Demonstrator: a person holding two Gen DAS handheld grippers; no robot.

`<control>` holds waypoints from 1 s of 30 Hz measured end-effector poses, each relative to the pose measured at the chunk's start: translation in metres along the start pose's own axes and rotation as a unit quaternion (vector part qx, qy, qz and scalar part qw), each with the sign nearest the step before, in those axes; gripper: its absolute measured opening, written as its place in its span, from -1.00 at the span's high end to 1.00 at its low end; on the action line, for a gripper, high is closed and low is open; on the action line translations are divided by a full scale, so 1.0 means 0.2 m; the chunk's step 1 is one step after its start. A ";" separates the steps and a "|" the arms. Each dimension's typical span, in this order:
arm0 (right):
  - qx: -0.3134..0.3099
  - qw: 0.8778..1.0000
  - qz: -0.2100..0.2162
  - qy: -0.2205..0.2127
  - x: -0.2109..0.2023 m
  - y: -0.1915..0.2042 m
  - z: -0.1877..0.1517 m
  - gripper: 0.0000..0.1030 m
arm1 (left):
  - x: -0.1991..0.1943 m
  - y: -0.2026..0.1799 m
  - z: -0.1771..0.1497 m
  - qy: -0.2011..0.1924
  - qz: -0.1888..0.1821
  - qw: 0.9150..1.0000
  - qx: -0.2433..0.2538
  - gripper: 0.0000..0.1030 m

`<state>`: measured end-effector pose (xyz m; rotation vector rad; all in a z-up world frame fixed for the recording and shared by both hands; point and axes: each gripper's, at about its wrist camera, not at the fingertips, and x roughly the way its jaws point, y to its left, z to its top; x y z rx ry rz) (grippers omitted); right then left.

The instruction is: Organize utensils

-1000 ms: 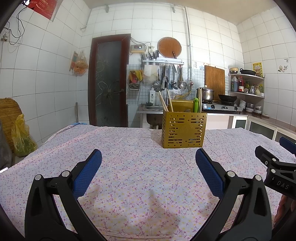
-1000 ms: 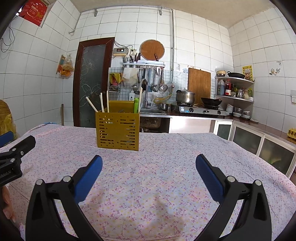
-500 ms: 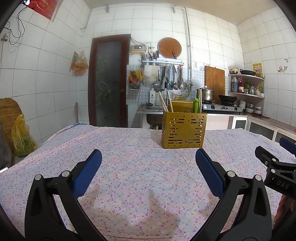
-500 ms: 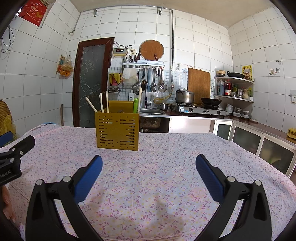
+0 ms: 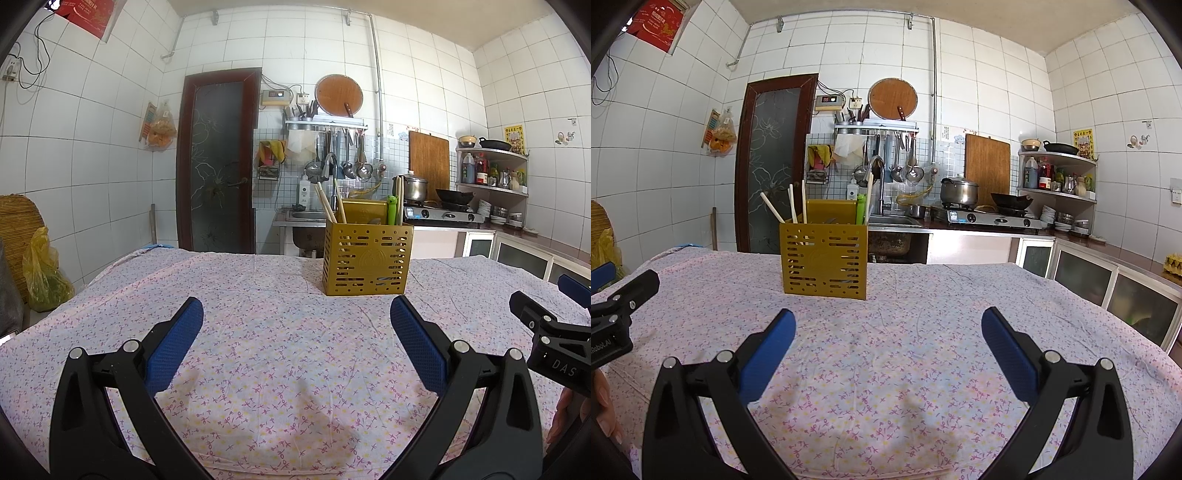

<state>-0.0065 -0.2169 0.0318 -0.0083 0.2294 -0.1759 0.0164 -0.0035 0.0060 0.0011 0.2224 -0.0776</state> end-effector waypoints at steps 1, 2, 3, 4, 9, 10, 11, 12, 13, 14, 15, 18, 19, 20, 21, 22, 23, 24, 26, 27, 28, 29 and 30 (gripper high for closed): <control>0.001 1.000 -0.001 0.000 0.00 0.00 0.00 -0.91 | 0.00 0.00 0.00 0.000 0.000 1.000 0.000 -0.90; 0.001 1.000 -0.001 0.001 0.00 0.00 0.00 -0.91 | 0.00 0.00 0.00 0.000 0.000 1.000 0.000 -0.90; 0.001 1.000 -0.001 0.001 0.00 -0.01 0.00 -0.91 | 0.00 0.00 0.00 0.000 0.000 1.000 0.000 -0.90; 0.001 1.000 -0.001 0.001 0.00 0.00 0.00 -0.91 | 0.00 0.00 0.00 0.000 0.000 1.000 0.000 -0.90; 0.000 1.000 -0.001 0.001 0.00 -0.01 0.00 -0.91 | 0.00 0.00 0.00 0.000 0.001 1.000 0.000 -0.90; 0.001 1.000 -0.001 0.001 0.00 -0.01 0.00 -0.91 | 0.00 0.00 0.00 -0.001 0.002 1.000 0.000 -0.90; 0.001 1.000 -0.002 0.001 0.00 0.00 -0.01 -0.91 | 0.00 0.00 0.00 -0.001 0.001 1.000 0.000 -0.90; 0.002 1.000 -0.003 0.001 0.00 0.00 -0.01 -0.91 | 0.00 0.00 0.00 -0.001 0.001 1.000 0.001 -0.90; 0.001 1.000 -0.002 0.002 0.00 0.00 -0.01 -0.91 | 0.00 0.00 0.00 0.000 0.001 1.000 0.000 -0.90; 0.001 1.000 -0.002 0.002 0.00 0.00 -0.01 -0.91 | 0.00 0.00 0.00 0.000 0.001 1.000 0.000 -0.90; 0.001 1.000 -0.003 0.002 0.00 -0.01 -0.01 -0.91 | 0.00 0.00 0.00 0.000 0.001 1.000 0.000 -0.90; 0.001 1.000 -0.002 0.001 0.00 0.00 -0.01 -0.91 | 0.00 0.00 0.00 0.000 0.001 1.000 0.000 -0.90; 0.001 1.000 -0.003 0.001 0.00 -0.01 -0.01 -0.91 | 0.00 0.00 0.00 0.000 0.001 1.000 0.000 -0.90; 0.001 1.000 -0.002 0.002 0.00 0.00 -0.01 -0.91 | 0.00 0.00 0.00 -0.001 0.001 1.000 0.000 -0.90; 0.001 1.000 -0.002 0.002 0.00 0.00 -0.01 -0.91 | 0.00 0.00 0.00 -0.001 0.001 1.000 0.000 -0.90; 0.001 1.000 -0.002 0.002 0.00 0.00 -0.01 -0.91 | 0.00 0.00 0.00 -0.001 0.001 1.000 0.000 -0.90; 0.001 1.000 -0.002 0.002 0.00 -0.01 -0.01 -0.91 | 0.00 0.00 0.00 -0.001 0.001 1.000 0.001 -0.90; 0.001 1.000 -0.002 0.001 0.00 0.00 -0.01 -0.91 | 0.00 0.00 0.00 -0.001 0.001 1.000 0.001 -0.90; 0.001 1.000 -0.003 0.001 0.00 -0.01 -0.01 -0.91 | -0.01 0.00 0.00 -0.002 0.002 1.000 0.001 -0.90; 0.001 1.000 -0.003 0.001 0.00 0.00 -0.01 -0.91 | -0.01 0.00 0.00 -0.002 0.001 1.000 0.001 -0.90; 0.001 1.000 -0.003 0.001 0.00 -0.01 -0.01 -0.91 | -0.01 0.00 0.01 -0.003 0.001 1.000 0.001 -0.90; 0.001 1.000 -0.003 0.002 0.00 -0.01 -0.01 -0.91 | -0.01 0.00 0.01 -0.004 0.001 1.000 0.001 -0.90; 0.001 1.000 -0.003 0.002 0.00 -0.01 -0.01 -0.91 | -0.02 0.00 0.01 -0.004 0.001 1.000 0.001 -0.90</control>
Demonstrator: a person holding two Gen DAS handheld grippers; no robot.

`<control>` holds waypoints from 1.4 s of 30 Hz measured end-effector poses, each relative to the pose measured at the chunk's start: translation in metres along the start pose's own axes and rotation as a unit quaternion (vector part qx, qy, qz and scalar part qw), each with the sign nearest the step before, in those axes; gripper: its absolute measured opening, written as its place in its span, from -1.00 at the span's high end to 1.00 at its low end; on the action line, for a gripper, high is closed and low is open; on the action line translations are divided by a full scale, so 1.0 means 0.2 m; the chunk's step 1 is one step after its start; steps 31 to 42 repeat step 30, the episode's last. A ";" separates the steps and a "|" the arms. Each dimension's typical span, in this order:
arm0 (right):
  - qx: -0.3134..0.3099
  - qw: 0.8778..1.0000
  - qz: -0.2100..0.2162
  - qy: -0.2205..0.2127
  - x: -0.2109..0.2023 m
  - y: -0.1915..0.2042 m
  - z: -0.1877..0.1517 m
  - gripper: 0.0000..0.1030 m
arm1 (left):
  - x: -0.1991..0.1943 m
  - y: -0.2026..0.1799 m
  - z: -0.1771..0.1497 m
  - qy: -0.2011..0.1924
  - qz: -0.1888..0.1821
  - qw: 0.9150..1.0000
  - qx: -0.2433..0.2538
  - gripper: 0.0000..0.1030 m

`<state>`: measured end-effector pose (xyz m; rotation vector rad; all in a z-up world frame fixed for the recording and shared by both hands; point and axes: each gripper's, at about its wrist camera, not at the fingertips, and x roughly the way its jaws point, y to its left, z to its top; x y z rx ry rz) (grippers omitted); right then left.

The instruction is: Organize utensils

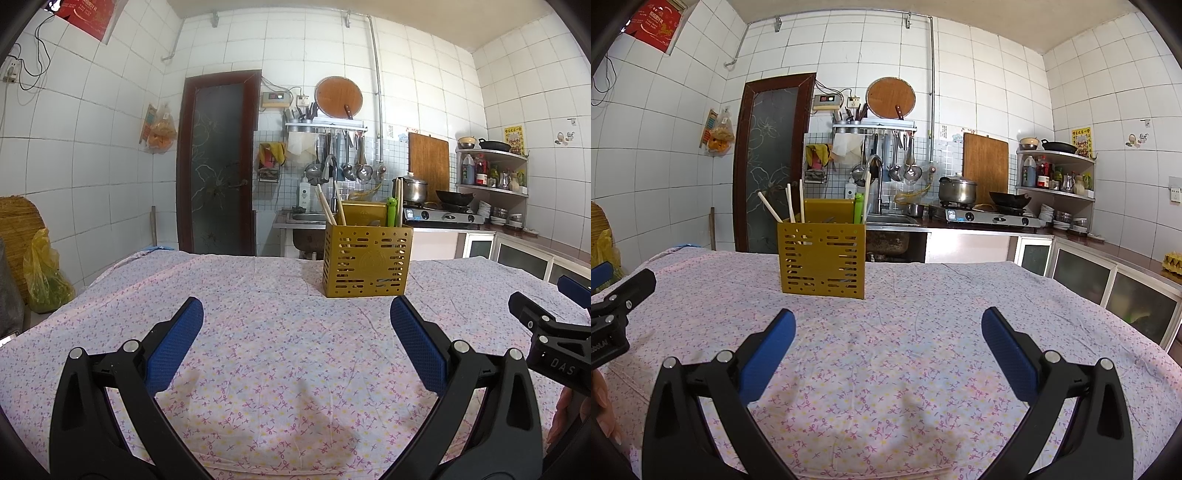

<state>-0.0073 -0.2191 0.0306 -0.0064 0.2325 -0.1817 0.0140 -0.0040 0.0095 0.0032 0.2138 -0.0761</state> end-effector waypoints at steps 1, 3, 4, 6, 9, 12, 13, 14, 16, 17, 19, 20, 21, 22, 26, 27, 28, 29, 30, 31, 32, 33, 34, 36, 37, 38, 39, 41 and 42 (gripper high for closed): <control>0.000 1.000 0.000 0.000 0.00 0.00 0.00 -0.91 | 0.00 0.00 0.00 -0.001 0.000 1.000 0.000 -0.90; 0.000 1.000 0.000 0.000 0.00 0.00 0.00 -0.91 | -0.01 0.00 0.00 -0.003 0.000 1.000 0.001 -0.90; 0.000 1.000 0.000 0.000 0.00 0.00 0.00 -0.91 | -0.02 0.00 0.00 -0.003 0.000 1.000 0.001 -0.90; 0.000 1.000 0.000 -0.001 0.00 0.00 0.00 -0.91 | -0.02 0.00 0.00 -0.004 0.000 1.000 0.000 -0.90; 0.000 1.000 0.000 0.000 0.00 0.00 0.00 -0.91 | -0.02 0.00 0.00 -0.004 0.000 1.000 0.000 -0.90; 0.000 1.000 0.000 0.000 0.00 0.00 0.00 -0.91 | -0.02 0.00 0.00 -0.004 -0.001 1.000 0.000 -0.90; 0.000 1.000 0.000 0.000 0.00 0.00 0.00 -0.91 | -0.02 0.00 0.00 -0.004 -0.001 1.000 0.000 -0.90; 0.000 1.000 0.000 0.000 0.00 0.00 0.00 -0.91 | -0.01 0.00 0.00 -0.004 -0.001 1.000 -0.001 -0.90; 0.000 1.000 0.000 0.000 0.00 0.00 0.00 -0.91 | -0.02 0.00 0.00 -0.004 0.000 1.000 -0.001 -0.90; 0.000 1.000 0.000 0.000 0.00 0.00 0.00 -0.91 | -0.02 0.00 0.00 -0.005 -0.001 1.000 -0.001 -0.90; 0.000 1.000 0.000 0.000 0.00 0.00 0.00 -0.91 | -0.02 0.00 0.00 -0.005 -0.001 1.000 0.000 -0.90; 0.000 1.000 0.000 0.000 0.00 0.00 0.00 -0.91 | -0.02 0.00 0.00 -0.006 -0.001 1.000 0.000 -0.90; 0.000 1.000 0.000 0.001 0.00 0.00 0.00 -0.91 | -0.02 0.00 0.01 -0.006 0.000 1.000 0.000 -0.90; 0.000 1.000 0.000 0.001 0.00 0.00 0.00 -0.91 | -0.02 -0.01 0.01 -0.006 -0.001 1.000 0.000 -0.90; 0.001 1.000 -0.002 0.001 -0.01 -0.01 -0.01 -0.91 | -0.02 -0.01 0.01 -0.004 -0.001 1.000 -0.001 -0.90; 0.001 1.000 -0.002 0.002 -0.01 -0.02 -0.01 -0.91 | -0.02 -0.01 0.01 -0.004 -0.001 1.000 -0.002 -0.90; 0.001 1.000 -0.002 0.002 -0.01 -0.01 -0.01 -0.91 | -0.02 -0.01 0.01 -0.004 -0.001 1.000 -0.002 -0.90; 0.001 1.000 -0.002 0.002 -0.02 -0.02 -0.01 -0.91 | -0.02 -0.01 0.01 -0.004 -0.001 1.000 -0.002 -0.90; 0.001 1.000 -0.002 0.002 -0.02 -0.02 -0.02 -0.91 | -0.02 -0.01 0.01 -0.005 -0.001 1.000 -0.002 -0.90; 0.001 1.000 -0.002 0.002 -0.02 -0.02 -0.02 -0.91 | -0.02 -0.01 0.01 -0.005 -0.001 1.000 -0.002 -0.90; 0.001 1.000 -0.002 0.002 -0.02 -0.02 -0.02 -0.91 | -0.02 -0.01 0.01 -0.005 -0.001 1.000 -0.002 -0.90; 0.001 1.000 -0.002 0.002 -0.02 -0.02 -0.02 -0.91 | -0.02 -0.01 0.01 -0.005 -0.001 1.000 -0.002 -0.90; 0.001 1.000 -0.002 0.002 -0.02 -0.02 -0.02 -0.91 | -0.02 -0.01 0.01 -0.005 -0.001 1.000 -0.002 -0.90; 0.001 1.000 -0.002 0.002 -0.02 -0.02 -0.02 -0.91 | -0.02 -0.01 0.01 -0.005 -0.001 1.000 -0.002 -0.90; 0.001 1.000 -0.002 0.002 -0.02 -0.02 -0.02 -0.91 | -0.02 -0.01 0.01 -0.005 -0.001 1.000 -0.002 -0.90; 0.001 1.000 -0.002 0.002 -0.02 -0.02 -0.02 -0.91 | -0.02 -0.01 0.01 -0.005 -0.001 1.000 -0.002 -0.90; 0.001 1.000 -0.002 0.002 -0.02 -0.02 -0.02 -0.91 | -0.02 -0.01 0.01 -0.005 -0.001 1.000 -0.002 -0.90; 0.001 1.000 -0.002 0.002 -0.02 -0.02 -0.02 -0.91 | -0.02 -0.01 0.01 -0.005 -0.001 1.000 -0.002 -0.90; 0.001 1.000 -0.002 0.002 -0.02 -0.02 -0.02 -0.91 | -0.02 -0.01 0.01 -0.005 -0.001 1.000 -0.002 -0.90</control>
